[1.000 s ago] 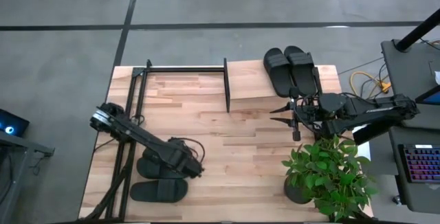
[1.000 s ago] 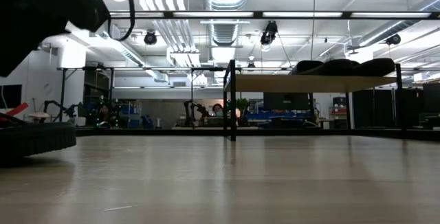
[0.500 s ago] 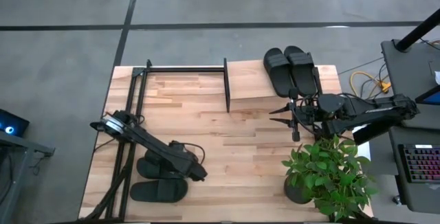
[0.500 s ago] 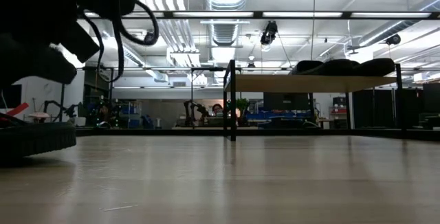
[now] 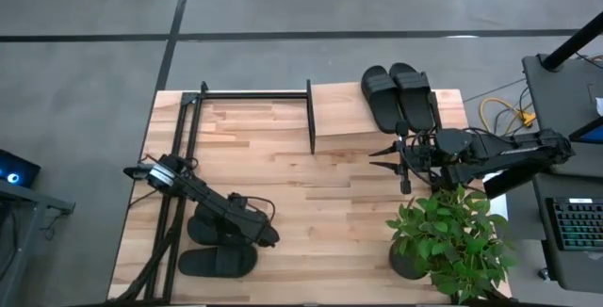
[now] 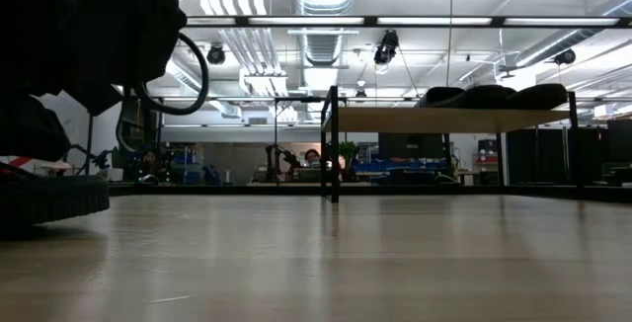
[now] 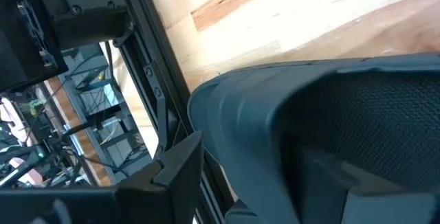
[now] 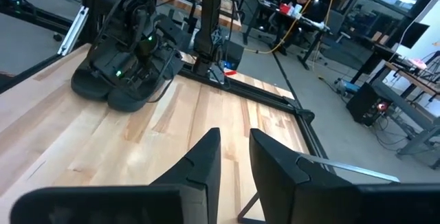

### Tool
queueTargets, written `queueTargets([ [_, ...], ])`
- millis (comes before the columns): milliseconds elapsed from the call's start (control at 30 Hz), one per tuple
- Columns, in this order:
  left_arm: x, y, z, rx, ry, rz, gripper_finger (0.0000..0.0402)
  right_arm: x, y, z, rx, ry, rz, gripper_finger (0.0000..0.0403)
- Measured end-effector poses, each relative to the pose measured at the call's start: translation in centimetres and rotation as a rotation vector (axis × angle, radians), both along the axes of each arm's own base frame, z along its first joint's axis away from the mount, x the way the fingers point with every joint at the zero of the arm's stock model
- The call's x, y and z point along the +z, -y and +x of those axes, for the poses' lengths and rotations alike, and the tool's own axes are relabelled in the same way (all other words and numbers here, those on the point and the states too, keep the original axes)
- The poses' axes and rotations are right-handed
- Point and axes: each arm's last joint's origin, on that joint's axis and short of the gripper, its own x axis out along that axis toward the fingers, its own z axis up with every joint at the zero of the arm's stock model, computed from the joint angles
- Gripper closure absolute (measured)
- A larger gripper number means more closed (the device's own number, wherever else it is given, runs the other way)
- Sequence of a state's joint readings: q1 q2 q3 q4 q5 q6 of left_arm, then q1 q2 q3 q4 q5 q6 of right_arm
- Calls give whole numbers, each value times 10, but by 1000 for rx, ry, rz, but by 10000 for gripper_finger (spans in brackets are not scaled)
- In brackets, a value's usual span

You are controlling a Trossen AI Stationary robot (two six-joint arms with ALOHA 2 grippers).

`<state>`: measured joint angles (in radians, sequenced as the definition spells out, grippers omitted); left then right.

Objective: Pick and place slides into the shelf
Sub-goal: Put the black slipper on the shelf

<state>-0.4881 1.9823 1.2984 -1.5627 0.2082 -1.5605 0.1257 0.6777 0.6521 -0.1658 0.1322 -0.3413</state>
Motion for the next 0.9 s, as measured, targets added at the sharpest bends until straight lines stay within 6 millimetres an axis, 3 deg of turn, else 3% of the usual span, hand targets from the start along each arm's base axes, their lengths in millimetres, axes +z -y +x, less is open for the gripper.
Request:
queueTargets([
  [167,0,0,0,-6,4,3,264,0,0,0,0,0,-1,327],
  [433,-2,-2,-2,-105,-24,-50,391,0,0,0,0,-4,-1,332],
  [667,6,-15,2,-233,20,-44,399,-1,0,0,0,-9,-2,331],
  [900,27,-32,5,-378,157,93,400,-1,0,0,0,-9,-1,327],
])
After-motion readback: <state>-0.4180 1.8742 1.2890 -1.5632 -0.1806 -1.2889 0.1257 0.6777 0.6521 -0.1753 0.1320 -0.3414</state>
